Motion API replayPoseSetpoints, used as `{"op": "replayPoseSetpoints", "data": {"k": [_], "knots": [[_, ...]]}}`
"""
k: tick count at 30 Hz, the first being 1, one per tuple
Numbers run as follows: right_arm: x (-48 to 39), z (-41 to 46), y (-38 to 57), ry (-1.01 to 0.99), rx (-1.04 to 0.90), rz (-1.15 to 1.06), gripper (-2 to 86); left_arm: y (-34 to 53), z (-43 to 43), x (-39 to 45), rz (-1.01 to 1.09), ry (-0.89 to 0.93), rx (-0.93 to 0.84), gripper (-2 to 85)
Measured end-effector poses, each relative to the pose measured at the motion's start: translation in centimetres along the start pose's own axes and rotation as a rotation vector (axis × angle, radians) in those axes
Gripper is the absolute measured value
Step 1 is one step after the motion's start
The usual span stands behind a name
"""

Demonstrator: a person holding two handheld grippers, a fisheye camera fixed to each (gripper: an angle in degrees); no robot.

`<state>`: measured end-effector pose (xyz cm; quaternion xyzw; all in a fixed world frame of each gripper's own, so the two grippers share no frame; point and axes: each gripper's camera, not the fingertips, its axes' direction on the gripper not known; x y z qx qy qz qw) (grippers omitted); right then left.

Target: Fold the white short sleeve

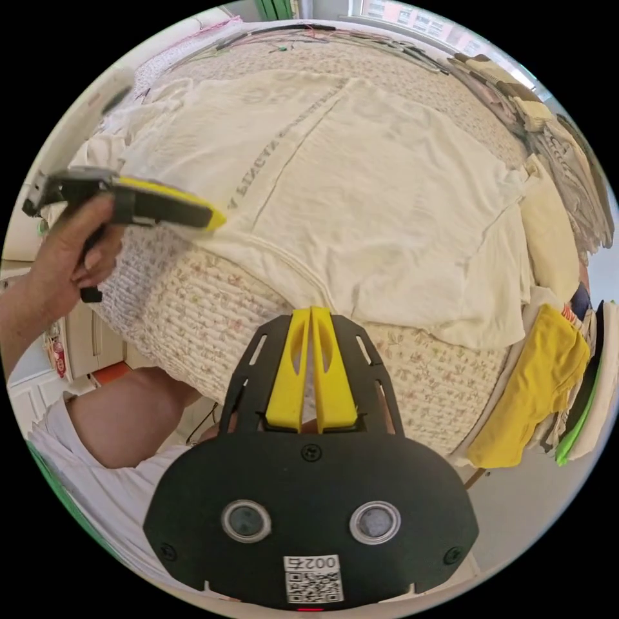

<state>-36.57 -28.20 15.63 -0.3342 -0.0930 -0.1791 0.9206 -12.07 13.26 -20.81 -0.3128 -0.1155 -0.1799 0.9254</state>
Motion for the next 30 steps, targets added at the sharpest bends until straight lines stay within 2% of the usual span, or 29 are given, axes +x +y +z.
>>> {"op": "replayPoseSetpoints", "data": {"k": [2, 6, 12, 17, 21, 24, 30], "knots": [[0.3, -0.3, -0.5, -0.009, 0.028, 0.01, -0.8, 0.5, 0.5, -0.5, -0.007, 0.037, 0.023, -0.9], [2.0, 3.6, -1.7, -0.085, -0.189, 0.069, -0.8, 0.8, -0.6, -1.3, -0.035, 0.08, 0.087, -0.9], [3.1, -0.8, -1.8, -0.117, 0.0, 0.103, -0.4, 1.3, -5.6, -3.9, -0.117, -0.022, 0.269, -0.9], [1.1, -4.3, -4.4, -0.088, 0.158, -0.008, 3.7, 2.8, -9.2, -11.0, -0.408, -0.234, 0.414, -0.8], [-0.5, -4.4, -8.6, -0.152, 0.22, -0.064, 10.7, 2.8, -9.1, -14.9, -0.492, -0.233, 0.424, 1.5], [-1.3, -3.7, -12.5, -0.241, 0.222, -0.043, 11.7, 1.8, -8.3, -16.2, -0.487, -0.258, 0.405, 4.4], [-6.3, -4.3, -21.0, -0.239, 0.284, -0.107, 12.6, 0.5, -6.2, -16.2, -0.472, -0.349, 0.346, 4.8]]}}
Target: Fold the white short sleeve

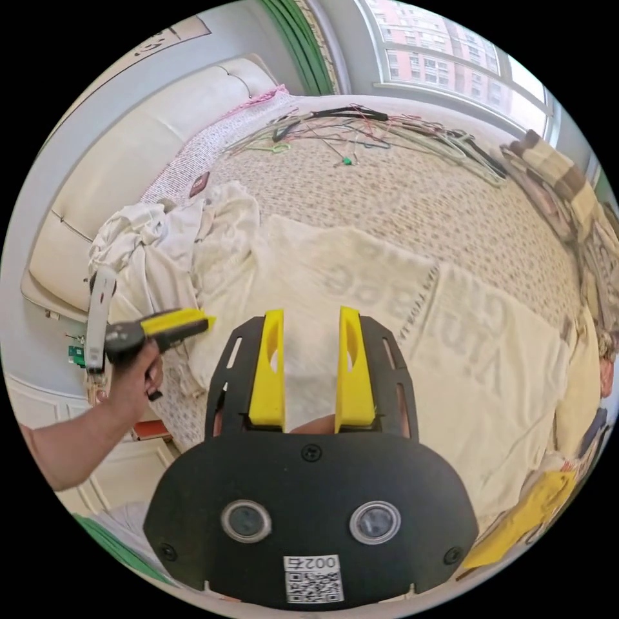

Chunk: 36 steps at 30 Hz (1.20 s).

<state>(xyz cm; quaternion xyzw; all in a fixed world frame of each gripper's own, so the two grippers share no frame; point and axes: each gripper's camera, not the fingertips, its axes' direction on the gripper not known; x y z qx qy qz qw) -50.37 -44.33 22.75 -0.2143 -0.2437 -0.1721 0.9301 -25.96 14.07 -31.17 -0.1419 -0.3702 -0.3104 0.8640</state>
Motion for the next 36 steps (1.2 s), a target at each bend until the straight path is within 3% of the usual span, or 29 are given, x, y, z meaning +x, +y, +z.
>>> {"op": "replayPoseSetpoints", "data": {"k": [10, 17, 19, 22, 27, 30, 36], "knots": [[-4.7, 8.5, -12.0, -0.056, -0.152, 0.031, 13.6, 0.4, -0.5, 3.7, 0.057, 0.127, 0.02, -0.9], [-7.4, 16.7, -12.9, 0.171, -0.431, -0.064, 12.5, 0.4, 0.6, 5.3, 0.102, 0.133, -0.007, -1.0], [-7.7, 17.3, -11.9, 0.25, -0.418, -0.117, 9.7, 0.2, 1.0, 5.1, 0.102, 0.141, -0.017, -1.0], [-6.3, 15.4, -11.1, 0.223, -0.337, -0.068, 3.5, 0.0, 1.4, 4.4, 0.104, 0.167, -0.027, -1.0], [-0.3, 8.1, -9.2, -0.055, -0.152, 0.062, 2.2, -0.7, 0.2, 3.5, 0.119, 0.305, -0.021, -1.0], [4.1, 3.3, -7.1, -0.073, -0.076, 0.089, 1.9, -1.3, -1.9, 5.2, 0.176, 0.434, 0.003, -1.0], [15.5, -5.3, -0.5, -0.015, -0.016, 0.171, 1.5, -1.2, -3.8, 16.5, 0.378, 0.583, -0.022, -1.0]]}}
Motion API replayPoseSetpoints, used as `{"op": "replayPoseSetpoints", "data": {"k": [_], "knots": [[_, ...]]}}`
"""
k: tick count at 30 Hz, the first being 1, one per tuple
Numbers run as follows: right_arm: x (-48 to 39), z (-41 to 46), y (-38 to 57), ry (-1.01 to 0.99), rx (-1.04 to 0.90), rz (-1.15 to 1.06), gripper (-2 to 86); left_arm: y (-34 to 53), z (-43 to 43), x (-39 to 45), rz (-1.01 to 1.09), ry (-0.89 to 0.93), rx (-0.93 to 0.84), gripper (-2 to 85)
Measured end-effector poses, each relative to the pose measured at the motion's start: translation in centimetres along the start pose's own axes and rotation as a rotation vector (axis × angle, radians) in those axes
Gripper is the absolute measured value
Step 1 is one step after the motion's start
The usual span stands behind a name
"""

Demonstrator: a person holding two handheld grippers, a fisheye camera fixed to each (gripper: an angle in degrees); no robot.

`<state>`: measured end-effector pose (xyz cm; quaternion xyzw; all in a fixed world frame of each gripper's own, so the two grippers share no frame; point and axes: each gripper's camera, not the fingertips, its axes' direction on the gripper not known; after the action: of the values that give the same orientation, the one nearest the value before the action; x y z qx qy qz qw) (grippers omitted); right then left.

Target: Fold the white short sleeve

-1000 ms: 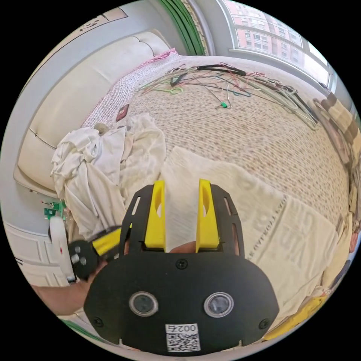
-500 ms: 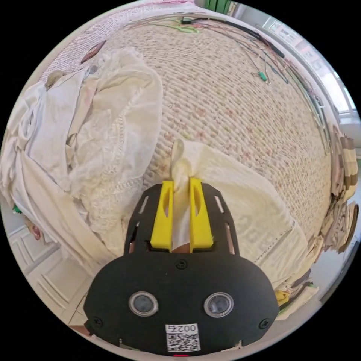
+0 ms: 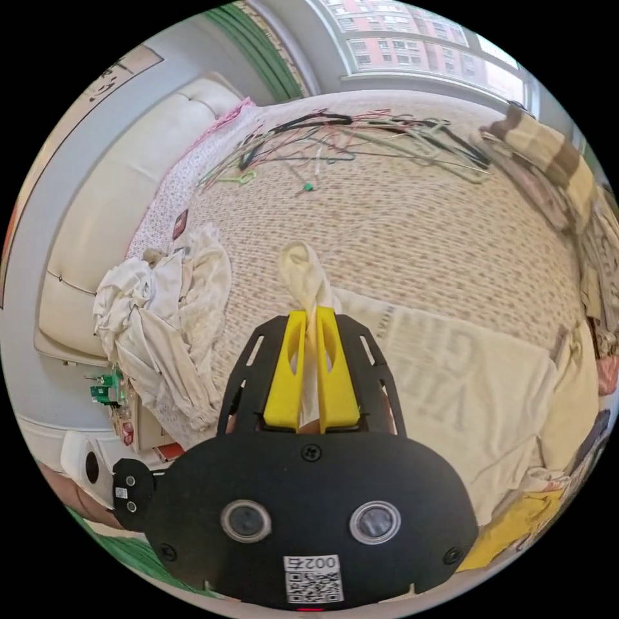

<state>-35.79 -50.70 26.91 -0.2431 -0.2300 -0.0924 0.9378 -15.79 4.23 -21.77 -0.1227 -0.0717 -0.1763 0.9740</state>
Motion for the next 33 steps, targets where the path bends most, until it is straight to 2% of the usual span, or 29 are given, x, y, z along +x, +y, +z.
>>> {"op": "replayPoseSetpoints", "data": {"k": [7, 10, 14, 19, 22, 24, 26, 28, 29, 30, 33], "knots": [[13.6, -5.0, 5.5, 0.106, -0.045, 0.058, 2.0, -4.5, 10.8, 12.9, 0.176, 0.107, -0.114, -1.0], [18.5, -5.6, 7.0, 0.143, -0.065, 0.069, 2.9, -6.0, 16.0, 16.4, 0.208, 0.091, -0.152, -1.0], [23.2, -6.3, 9.0, 0.32, -0.082, 0.153, 4.3, -6.7, 22.8, 18.8, 0.206, 0.041, -0.246, -1.3], [23.3, -10.3, 13.2, 0.359, 0.07, 0.217, 1.6, -5.4, 24.1, 20.3, 0.224, 0.055, -0.232, -1.6], [20.7, -10.9, 16.0, 0.254, 0.083, 0.14, -0.1, -3.8, 23.8, 21.0, 0.241, 0.079, -0.217, -1.6], [18.2, -9.5, 17.9, 0.071, -0.004, -0.01, -0.6, -3.1, 23.9, 21.0, 0.234, 0.095, -0.218, -1.5], [17.3, -7.2, 19.1, 0.001, -0.144, -0.059, -0.8, -2.5, 24.9, 20.6, 0.218, 0.134, -0.237, -1.1], [17.6, -4.5, 20.5, 0.089, -0.289, -0.046, -0.8, -2.6, 26.0, 20.2, 0.194, 0.171, -0.262, -1.0], [18.2, -3.1, 21.2, 0.21, -0.362, -0.03, -0.8, -2.9, 26.7, 20.1, 0.198, 0.212, -0.279, -0.9], [18.7, -2.8, 21.8, 0.29, -0.375, -0.02, -0.8, -3.0, 26.9, 20.1, 0.203, 0.228, -0.283, -0.9], [19.3, -4.1, 22.4, 0.309, -0.343, 0.079, -0.8, -3.2, 26.3, 20.4, 0.261, 0.23, -0.242, -0.9]]}}
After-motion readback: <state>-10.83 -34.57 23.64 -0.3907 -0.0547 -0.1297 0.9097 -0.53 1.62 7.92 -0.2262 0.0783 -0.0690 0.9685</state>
